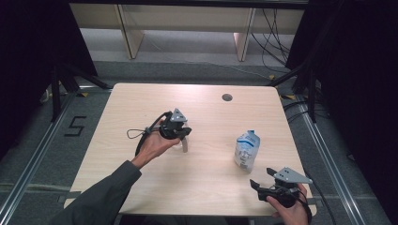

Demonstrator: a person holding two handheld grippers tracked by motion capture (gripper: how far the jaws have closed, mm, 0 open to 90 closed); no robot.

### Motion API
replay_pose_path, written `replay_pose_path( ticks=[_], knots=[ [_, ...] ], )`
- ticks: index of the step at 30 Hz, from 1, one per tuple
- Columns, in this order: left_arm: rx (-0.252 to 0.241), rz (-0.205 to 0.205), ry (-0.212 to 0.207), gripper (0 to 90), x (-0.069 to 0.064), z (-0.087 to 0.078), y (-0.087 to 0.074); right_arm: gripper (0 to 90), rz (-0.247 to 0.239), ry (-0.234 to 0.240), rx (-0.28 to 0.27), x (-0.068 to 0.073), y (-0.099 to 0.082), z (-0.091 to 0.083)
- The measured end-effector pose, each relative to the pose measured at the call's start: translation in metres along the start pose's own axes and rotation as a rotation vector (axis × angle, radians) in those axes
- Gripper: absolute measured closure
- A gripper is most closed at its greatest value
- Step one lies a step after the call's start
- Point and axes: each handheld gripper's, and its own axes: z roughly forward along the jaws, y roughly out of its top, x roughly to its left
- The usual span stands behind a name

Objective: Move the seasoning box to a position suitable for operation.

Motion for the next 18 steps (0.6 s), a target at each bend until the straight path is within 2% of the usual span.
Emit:
replay_pose_path(
  ticks=[5, 6, 7, 11, 13, 14, 16, 17, 18],
  knots=[
    [0.007, 0.025, -0.007, 89.5, -0.003, -0.008, -0.007, 20.2, -0.011, -0.004, -0.004, -0.001, 0.000, 0.000],
    [0.011, 0.035, -0.005, 89.5, -0.003, -0.010, -0.008, 20.2, 0.005, 0.011, 0.004, 0.000, 0.000, 0.001],
    [0.013, 0.034, -0.002, 89.5, -0.003, -0.012, -0.010, 20.2, -0.001, -0.002, -0.001, 0.000, 0.000, 0.000],
    [0.019, 0.049, 0.003, 89.5, -0.004, -0.017, -0.015, 20.2, 0.013, 0.011, 0.005, 0.000, 0.000, 0.001],
    [0.019, 0.060, -0.001, 89.5, -0.004, -0.021, -0.018, 20.2, 0.011, 0.009, 0.005, 0.000, 0.000, 0.001],
    [0.022, 0.067, 0.005, 89.5, -0.004, -0.022, -0.019, 20.2, -0.011, -0.004, -0.004, -0.001, 0.000, 0.000],
    [0.025, 0.070, 0.002, 89.4, -0.003, -0.026, -0.023, 20.3, 0.001, 0.010, 0.004, 0.000, 0.000, 0.001],
    [0.023, 0.054, -0.003, 89.4, -0.003, -0.027, -0.025, 20.2, 0.005, 0.011, 0.007, 0.000, 0.000, 0.001],
    [0.023, 0.054, -0.003, 89.4, -0.003, -0.027, -0.025, 20.2, 0.002, 0.000, 0.006, 0.000, 0.000, 0.001]
  ],
)
